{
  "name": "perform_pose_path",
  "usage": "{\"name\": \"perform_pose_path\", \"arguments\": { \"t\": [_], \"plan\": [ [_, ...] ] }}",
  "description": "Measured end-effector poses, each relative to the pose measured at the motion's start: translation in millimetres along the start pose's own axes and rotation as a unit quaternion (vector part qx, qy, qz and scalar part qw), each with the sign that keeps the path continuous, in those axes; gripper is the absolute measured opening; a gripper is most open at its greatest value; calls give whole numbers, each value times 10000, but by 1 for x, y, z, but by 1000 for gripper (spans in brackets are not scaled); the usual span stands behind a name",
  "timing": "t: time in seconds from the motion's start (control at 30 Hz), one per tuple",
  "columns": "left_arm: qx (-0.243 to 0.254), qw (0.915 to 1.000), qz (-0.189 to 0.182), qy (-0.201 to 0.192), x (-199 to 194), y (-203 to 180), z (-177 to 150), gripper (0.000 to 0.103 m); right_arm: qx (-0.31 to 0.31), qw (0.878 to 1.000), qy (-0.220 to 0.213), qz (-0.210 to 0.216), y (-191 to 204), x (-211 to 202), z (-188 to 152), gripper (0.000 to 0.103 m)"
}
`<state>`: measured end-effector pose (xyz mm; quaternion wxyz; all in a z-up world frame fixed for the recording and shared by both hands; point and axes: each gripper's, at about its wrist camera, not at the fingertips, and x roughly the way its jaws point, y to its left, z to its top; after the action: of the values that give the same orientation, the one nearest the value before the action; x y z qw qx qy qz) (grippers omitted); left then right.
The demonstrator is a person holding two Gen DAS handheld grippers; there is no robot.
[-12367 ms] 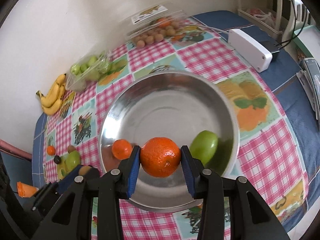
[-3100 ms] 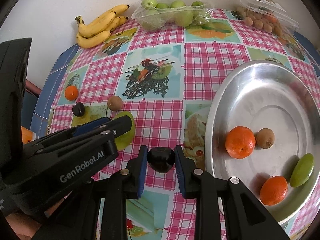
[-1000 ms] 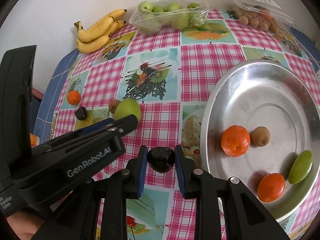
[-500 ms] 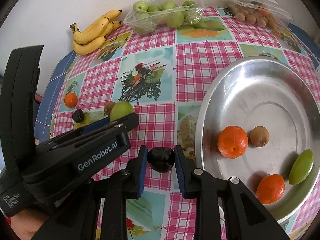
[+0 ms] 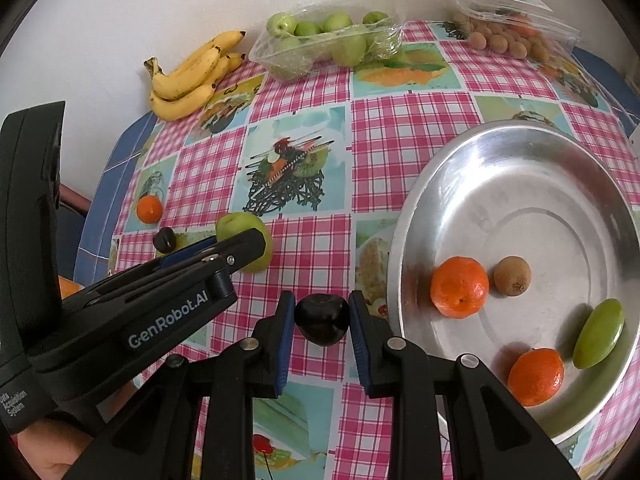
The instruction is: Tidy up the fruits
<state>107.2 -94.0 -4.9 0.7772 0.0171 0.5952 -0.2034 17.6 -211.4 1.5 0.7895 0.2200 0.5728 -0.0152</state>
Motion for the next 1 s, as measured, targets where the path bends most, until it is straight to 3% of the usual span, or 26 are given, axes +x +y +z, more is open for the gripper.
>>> {"name": "perform_pose_path", "arguments": {
  "t": [0.13, 0.2, 0.3, 0.43, 0.5, 0.6, 0.8, 0.87, 1.0],
  "plan": [
    [25, 10000, 11, -14, -2, -1, 0, 33, 14, 10000, -26, 28, -1, -2, 1, 28],
    [34, 10000, 15, -36, -2, -2, 0, 13, 21, 10000, -29, 41, -1, -3, 1, 28],
    [51, 9999, 32, -93, -5, -2, 1, 13, 27, 10000, -38, 56, -2, -4, 2, 28],
    [-10, 9998, 116, -140, 0, 0, 2, 17, 42, 10000, -30, 60, -3, -4, 1, 28],
    [45, 9997, 146, -201, 2, -1, 4, 33, 40, 10000, -32, 66, -3, -5, 1, 28],
    [11, 9998, 115, -132, 8, -2, 3, 45, 61, 9999, -39, 73, -4, -5, 1, 28],
    [12, 10000, 75, -32, 19, -4, 1, 47, 75, 10000, 12, 30, -5, -3, 0, 28],
    [6, 9999, 111, -65, 20, -4, 0, 40, 90, 9999, 31, 39, -6, -2, 0, 28],
    [-55, 9999, 97, -76, 15, -2, 1, 39, 121, 9999, -2, 69, -8, -4, 1, 28]
  ]
}}
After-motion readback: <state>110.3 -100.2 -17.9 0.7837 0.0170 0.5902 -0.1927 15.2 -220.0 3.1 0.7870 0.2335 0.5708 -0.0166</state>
